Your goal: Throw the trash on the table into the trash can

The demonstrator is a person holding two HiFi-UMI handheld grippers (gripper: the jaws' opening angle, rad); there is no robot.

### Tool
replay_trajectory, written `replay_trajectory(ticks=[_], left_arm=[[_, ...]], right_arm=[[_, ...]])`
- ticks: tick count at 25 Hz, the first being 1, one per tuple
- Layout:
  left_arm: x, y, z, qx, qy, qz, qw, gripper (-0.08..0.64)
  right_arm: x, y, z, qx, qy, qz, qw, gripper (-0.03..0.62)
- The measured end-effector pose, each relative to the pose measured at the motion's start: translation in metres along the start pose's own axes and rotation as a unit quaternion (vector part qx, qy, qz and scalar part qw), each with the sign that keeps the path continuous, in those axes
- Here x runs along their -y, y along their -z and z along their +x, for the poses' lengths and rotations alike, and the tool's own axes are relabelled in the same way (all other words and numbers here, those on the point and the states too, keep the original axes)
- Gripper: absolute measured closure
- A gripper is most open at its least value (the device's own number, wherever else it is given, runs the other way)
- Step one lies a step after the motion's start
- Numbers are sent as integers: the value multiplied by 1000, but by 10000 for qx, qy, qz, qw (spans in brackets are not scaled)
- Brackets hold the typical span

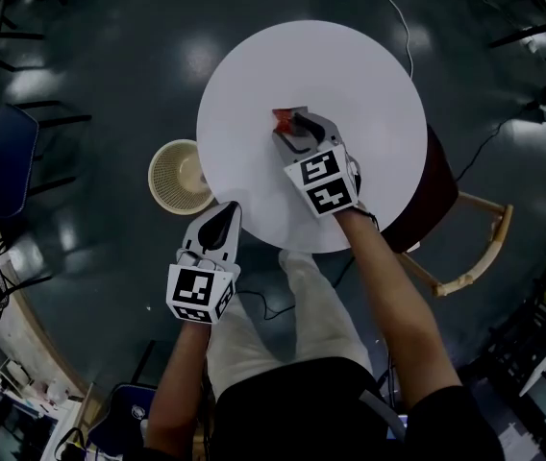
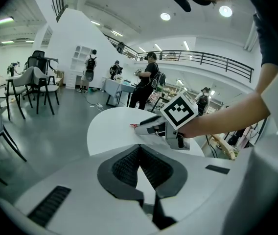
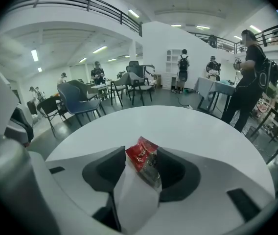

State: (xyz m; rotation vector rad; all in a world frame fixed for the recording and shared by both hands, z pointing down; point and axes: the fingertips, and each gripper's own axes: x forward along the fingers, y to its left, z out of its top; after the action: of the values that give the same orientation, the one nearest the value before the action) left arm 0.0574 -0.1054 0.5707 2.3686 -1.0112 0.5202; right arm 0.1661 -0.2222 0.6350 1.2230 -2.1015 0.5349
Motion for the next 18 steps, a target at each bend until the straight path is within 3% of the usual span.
replay_trajectory(ticks=[7,9,13,14,18], left_arm=[[-6,5,-5,-43,-93,-8,9999,551],[-5,6,-5,-35,-125,-49,9999,549],[-4,5,-7,-18,-145,-67,9999,551],[-3,5,-7,-10,-148,-67,9999,551],[-1,6,-8,21,-145,-71,9999,551]], right_arm=[[-3,-4,1,-7,13,36,10000,419],[-1,-5,-3,42,54,38,10000,482],[0,-9,-7,122,121,61,9998,514],[1,-9,-8,140,158,30,9998,565],[-7,-4,-9,109,144,-52,9998,565]])
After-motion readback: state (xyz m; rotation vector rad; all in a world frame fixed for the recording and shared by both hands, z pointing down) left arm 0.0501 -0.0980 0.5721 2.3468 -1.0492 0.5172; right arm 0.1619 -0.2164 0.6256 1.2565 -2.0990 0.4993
